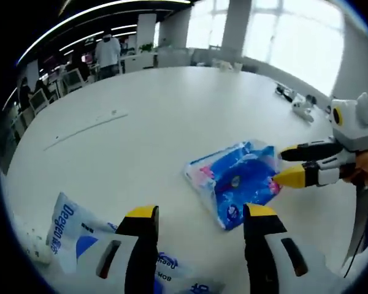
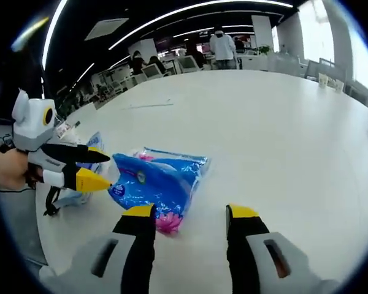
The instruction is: Arrange the tabletop items into an orderly group along one side of the table until the central work area is clear of visible clutter.
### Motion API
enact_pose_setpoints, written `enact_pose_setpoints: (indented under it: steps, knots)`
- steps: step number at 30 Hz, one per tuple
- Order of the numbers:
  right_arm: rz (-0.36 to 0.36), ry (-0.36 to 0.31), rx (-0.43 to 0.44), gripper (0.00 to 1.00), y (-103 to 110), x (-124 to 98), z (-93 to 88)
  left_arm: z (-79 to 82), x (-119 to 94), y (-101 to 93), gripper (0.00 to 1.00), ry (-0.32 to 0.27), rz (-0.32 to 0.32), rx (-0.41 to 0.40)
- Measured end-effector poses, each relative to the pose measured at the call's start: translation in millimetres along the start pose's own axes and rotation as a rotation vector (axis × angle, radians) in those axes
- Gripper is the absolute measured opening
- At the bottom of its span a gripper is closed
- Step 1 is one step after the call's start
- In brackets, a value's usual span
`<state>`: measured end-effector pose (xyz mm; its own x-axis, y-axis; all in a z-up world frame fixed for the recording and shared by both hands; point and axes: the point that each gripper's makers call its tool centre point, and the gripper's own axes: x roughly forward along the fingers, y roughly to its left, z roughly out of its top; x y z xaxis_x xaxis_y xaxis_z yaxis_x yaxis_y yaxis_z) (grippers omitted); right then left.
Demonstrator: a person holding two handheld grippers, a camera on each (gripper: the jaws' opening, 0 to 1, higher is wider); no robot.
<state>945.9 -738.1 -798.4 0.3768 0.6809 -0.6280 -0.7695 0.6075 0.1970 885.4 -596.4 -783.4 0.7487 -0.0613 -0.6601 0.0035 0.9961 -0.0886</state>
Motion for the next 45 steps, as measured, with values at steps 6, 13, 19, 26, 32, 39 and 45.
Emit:
enact_pose_setpoints:
  steps: [6,13,19,26,32,39,45]
  knots:
    - [-0.002,-0.003,0.001,0.55,1,-3,1.4,-0.4,-3,1.6,0.74,0.011,0.0,0.026]
    - [-0.004,-0.009,-0.01,0.55,3,-9,4.4,1.2,-7,0.5,0.73,0.008,-0.003,0.033]
    - [-0.012,-0.018,-0.011,0.55,5,-18,7.5,3.7,-16,-3.0,0.71,0.006,-0.016,0.032]
    - [-0.029,-0.012,-0.015,0.54,15,-28,3.6,-0.3,-32,-1.7,0.7,0.004,-0.025,0.05]
    - [-0.04,-0.018,-0.025,0.54,26,-40,3.6,-0.6,-45,6.5,0.69,-0.01,-0.027,0.021]
    - [-0.076,-0.026,-0.014,0.54,40,-62,-3.1,0.3,-69,15.0,0.69,-0.035,-0.04,-0.001]
    - [-0.103,-0.029,-0.004,0.53,60,-76,-14.2,-5.1,-89,20.6,0.68,-0.051,-0.065,-0.036]
